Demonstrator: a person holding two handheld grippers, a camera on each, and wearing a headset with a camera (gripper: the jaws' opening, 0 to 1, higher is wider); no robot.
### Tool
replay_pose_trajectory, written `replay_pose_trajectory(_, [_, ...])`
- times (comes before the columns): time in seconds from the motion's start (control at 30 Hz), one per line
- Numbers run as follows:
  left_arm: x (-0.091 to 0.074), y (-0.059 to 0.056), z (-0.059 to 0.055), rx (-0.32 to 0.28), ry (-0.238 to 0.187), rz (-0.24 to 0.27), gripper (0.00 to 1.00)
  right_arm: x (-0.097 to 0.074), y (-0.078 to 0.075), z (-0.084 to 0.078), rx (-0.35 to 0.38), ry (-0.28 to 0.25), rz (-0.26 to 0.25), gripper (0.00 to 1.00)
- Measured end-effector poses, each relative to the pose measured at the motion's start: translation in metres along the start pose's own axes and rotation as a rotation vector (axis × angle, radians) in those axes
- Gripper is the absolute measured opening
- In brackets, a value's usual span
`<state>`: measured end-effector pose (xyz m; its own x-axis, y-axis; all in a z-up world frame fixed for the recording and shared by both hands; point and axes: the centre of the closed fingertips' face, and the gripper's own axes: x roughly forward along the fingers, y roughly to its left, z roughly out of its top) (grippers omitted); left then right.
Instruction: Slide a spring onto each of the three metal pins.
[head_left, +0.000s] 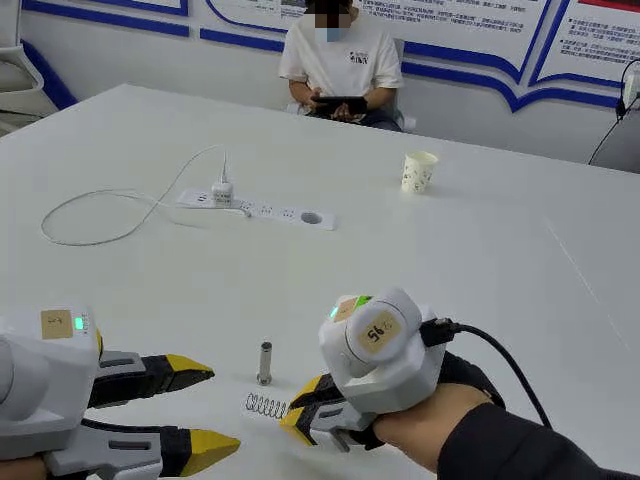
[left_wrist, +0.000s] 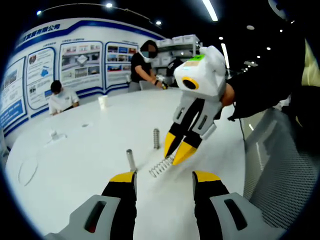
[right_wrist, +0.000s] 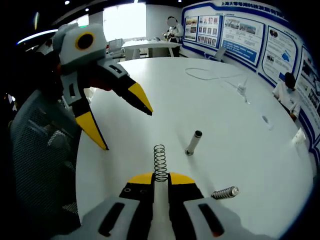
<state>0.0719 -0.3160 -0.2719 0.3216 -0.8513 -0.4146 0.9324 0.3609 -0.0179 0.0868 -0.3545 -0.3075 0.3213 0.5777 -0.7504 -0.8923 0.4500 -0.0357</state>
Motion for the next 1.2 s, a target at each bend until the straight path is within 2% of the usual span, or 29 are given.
replay_pose_trajectory(0.13, [0.002,-0.004,-0.002,0.041,0.026,-0.016,0.44,-0.009,0.01,0.005,-0.046,0.018,0.032,0.11])
replay_pose_trajectory(0.27, [0.004,-0.006,-0.003,0.065,0.033,-0.03,0.41,-0.016,0.018,0.006,-0.089,0.049,0.062,0.11])
replay_pose_trajectory(0.67, [0.013,-0.021,-0.004,0.155,0.055,-0.095,0.27,-0.028,0.034,0.016,-0.142,0.077,0.105,0.11])
replay_pose_trajectory(0.83, [0.015,-0.022,-0.003,0.177,0.053,-0.106,0.2,-0.031,0.038,0.018,-0.15,0.085,0.113,0.11])
replay_pose_trajectory(0.97, [0.015,-0.022,-0.001,0.185,0.046,-0.105,0.15,-0.035,0.04,0.023,-0.154,0.075,0.114,0.11])
replay_pose_trajectory(1.2, [0.014,-0.019,0.001,0.181,0.036,-0.094,0.13,-0.043,0.041,0.043,-0.151,0.005,0.108,0.11])
